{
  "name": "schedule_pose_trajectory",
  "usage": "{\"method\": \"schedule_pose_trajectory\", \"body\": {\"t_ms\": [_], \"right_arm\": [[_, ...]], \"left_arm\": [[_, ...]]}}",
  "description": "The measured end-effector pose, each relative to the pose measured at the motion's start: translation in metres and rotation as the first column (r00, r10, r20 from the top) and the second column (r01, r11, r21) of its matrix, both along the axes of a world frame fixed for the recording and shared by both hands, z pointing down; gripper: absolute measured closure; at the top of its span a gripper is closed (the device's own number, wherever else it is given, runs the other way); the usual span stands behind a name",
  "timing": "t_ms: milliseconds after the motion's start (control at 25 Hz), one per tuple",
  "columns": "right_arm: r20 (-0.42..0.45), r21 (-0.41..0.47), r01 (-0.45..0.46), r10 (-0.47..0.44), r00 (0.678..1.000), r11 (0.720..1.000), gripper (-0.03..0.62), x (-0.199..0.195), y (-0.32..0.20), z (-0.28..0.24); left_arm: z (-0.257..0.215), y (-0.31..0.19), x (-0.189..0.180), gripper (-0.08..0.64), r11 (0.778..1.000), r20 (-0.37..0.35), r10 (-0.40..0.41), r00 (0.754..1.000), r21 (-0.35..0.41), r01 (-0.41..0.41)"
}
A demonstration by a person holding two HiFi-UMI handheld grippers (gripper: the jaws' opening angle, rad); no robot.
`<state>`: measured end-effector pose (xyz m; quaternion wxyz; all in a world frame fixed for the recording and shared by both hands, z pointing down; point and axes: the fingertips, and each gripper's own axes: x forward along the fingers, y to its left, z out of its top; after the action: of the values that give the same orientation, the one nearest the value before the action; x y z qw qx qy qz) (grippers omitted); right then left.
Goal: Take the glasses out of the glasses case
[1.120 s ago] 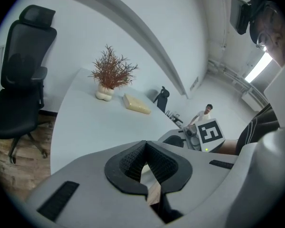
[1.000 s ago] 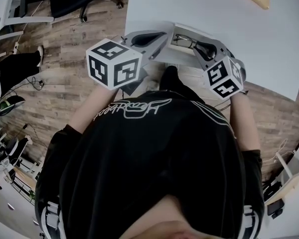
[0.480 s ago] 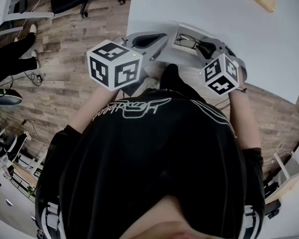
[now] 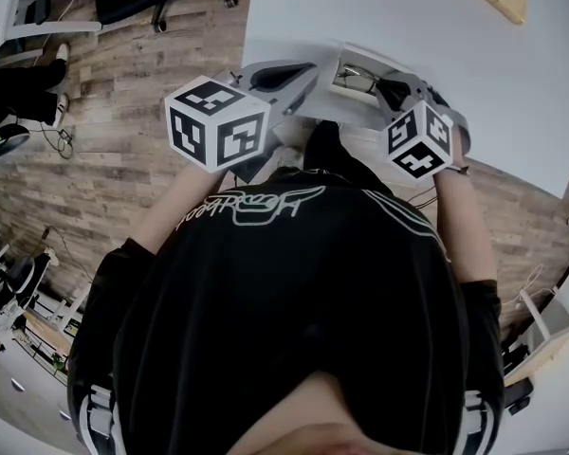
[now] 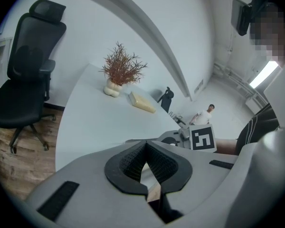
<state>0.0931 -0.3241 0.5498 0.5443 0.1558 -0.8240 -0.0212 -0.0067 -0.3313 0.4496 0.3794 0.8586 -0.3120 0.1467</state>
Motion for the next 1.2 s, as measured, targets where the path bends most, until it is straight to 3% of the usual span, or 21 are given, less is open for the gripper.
{"method": "schedule_pose_trajectory", "body": {"t_ms": [1200], "right_arm": [[-0.079, 0.108, -0.007, 0.016, 0.997, 0.994, 0.574, 0.001, -0.008, -0.005]], "left_arm": [[-0.002, 0.013, -0.016, 0.554, 1.000, 0.012, -0.017, 1.000, 0.012, 0.017]]}}
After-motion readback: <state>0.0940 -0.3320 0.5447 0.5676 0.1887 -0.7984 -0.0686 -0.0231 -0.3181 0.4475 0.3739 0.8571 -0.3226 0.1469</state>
